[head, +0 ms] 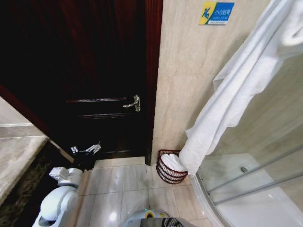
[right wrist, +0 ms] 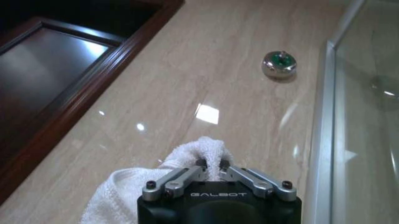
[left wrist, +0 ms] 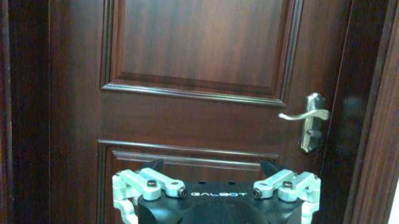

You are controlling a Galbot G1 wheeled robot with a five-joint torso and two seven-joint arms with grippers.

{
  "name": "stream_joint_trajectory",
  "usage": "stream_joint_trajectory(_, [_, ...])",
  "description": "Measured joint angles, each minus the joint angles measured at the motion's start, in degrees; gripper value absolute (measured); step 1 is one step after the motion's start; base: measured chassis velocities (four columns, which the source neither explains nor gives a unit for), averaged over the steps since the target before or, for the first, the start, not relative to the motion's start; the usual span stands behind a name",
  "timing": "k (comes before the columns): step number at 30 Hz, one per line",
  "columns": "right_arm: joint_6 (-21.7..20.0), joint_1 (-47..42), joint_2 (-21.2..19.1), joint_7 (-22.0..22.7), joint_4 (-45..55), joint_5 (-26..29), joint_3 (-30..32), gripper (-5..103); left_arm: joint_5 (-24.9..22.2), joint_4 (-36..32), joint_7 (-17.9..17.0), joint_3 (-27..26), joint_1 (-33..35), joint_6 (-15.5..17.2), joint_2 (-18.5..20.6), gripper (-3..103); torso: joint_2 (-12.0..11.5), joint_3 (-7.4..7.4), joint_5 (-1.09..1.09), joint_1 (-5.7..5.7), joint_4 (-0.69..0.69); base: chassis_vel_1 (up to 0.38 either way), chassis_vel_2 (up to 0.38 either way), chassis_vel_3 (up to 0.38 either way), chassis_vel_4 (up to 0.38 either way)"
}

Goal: Discard the used towel into the hamper.

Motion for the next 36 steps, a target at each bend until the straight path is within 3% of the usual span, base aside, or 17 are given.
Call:
stream_joint_trajectory(7, [-0.2, 0.1, -1.6, 0.1, -1.4, 0.3, -0.4, 4, 0.0, 0.0, 0.0, 0.0, 0.0, 0.0, 0.0, 100, 0.0, 0.0, -0.01, -0.01, 0.0, 0.0, 0.0, 0.0, 0.0])
stream_joint_trajectory(20, [0.9, -1.8, -9.1, -0.4, -5.5, 2.1, 2.3, 4, 0.0, 0.0, 0.0, 0.0, 0.0, 0.0, 0.0, 100, 0.0, 0.0, -0.02, 0.0, 0.01, 0.0, 0.0, 0.0, 0.0])
stream_joint_trajectory(24, [1.0, -3.3, -12.3, -0.2, -7.6, 2.8, 5.1, 4, 0.0, 0.0, 0.0, 0.0, 0.0, 0.0, 0.0, 100, 0.0, 0.0, 0.01, 0.0, 0.0, 0.0, 0.0, 0.0, 0.0])
stream_joint_trajectory(25, [1.0, -6.2, -14.0, 0.3, -8.6, 2.9, 9.2, 4, 0.0, 0.0, 0.0, 0.0, 0.0, 0.0, 0.0, 100, 0.0, 0.0, -0.04, 0.0, 0.0, 0.0, 0.0, 0.0, 0.0])
stream_joint_trajectory(27, [0.7, -8.3, -15.5, 1.3, -9.4, 2.9, 11.6, 4, 0.0, 0.0, 0.0, 0.0, 0.0, 0.0, 0.0, 100, 0.0, -0.01, -0.09, -0.01, 0.01, 0.0, 0.0, 0.0, 0.0])
stream_joint_trajectory(30, [-0.1, -9.0, -15.9, 2.3, -9.1, 3.0, 12.2, 4, 0.0, 0.0, 0.0, 0.0, 0.0, 0.0, 0.0, 100, 0.0, 0.0, 0.04, 0.01, 0.02, 0.0, 0.0, 0.0, 0.0])
stream_joint_trajectory(34, [-0.7, -9.0, -15.1, 2.8, -7.9, 2.9, 12.3, 4, 0.0, 0.0, 0.0, 0.0, 0.0, 0.0, 0.0, 100, 0.0, 0.0, -0.05, 0.0, 0.0, 0.0, 0.0, 0.0, 0.0])
stream_joint_trajectory(36, [-0.9, -8.9, -14.1, 3.0, -7.1, 2.7, 11.9, 4, 0.0, 0.0, 0.0, 0.0, 0.0, 0.0, 0.0, 100, 0.0, 0.0, 0.03, 0.0, 0.0, 0.0, 0.0, 0.0, 0.0])
